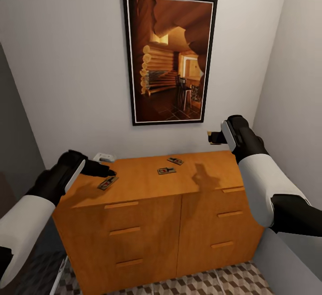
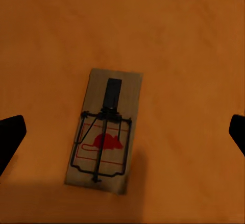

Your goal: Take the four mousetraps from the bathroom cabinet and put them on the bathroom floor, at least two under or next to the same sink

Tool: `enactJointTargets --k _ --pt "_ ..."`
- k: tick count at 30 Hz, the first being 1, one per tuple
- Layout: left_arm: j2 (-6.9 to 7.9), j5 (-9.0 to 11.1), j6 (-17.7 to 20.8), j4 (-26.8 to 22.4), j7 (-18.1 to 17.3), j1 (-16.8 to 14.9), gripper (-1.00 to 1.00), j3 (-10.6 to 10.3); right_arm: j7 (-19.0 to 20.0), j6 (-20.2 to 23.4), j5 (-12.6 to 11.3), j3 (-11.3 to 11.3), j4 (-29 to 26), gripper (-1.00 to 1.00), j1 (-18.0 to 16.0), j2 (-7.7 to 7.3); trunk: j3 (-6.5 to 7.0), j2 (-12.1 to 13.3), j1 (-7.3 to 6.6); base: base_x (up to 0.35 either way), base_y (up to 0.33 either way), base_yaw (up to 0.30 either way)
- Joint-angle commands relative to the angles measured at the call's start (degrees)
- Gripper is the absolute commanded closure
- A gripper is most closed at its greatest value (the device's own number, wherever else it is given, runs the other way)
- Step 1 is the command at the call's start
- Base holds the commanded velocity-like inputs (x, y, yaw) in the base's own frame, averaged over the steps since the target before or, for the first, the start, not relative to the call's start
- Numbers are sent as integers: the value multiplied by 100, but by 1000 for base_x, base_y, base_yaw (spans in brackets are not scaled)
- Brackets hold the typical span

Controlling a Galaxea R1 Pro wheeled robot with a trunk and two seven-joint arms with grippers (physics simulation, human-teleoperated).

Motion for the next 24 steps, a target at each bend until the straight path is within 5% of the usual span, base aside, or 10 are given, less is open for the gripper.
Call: enactJointTargets --k 1,8,24 --pt "7 59 30 34 33 -6 -100 -17 -23 21 -21 -7 -4 100 -5 2 -7 -4 0 0 0 0" --pt "-18 52 0 599 46 -6 -100 17 -22 21 -22 -10 -4 100 -5 2 -7 -4 0 0 0 0" --pt "-34 40 2 716 27 -6 -100 28 -22 21 -22 -16 -4 100 -5 2 -7 -4 0 0 0 0"
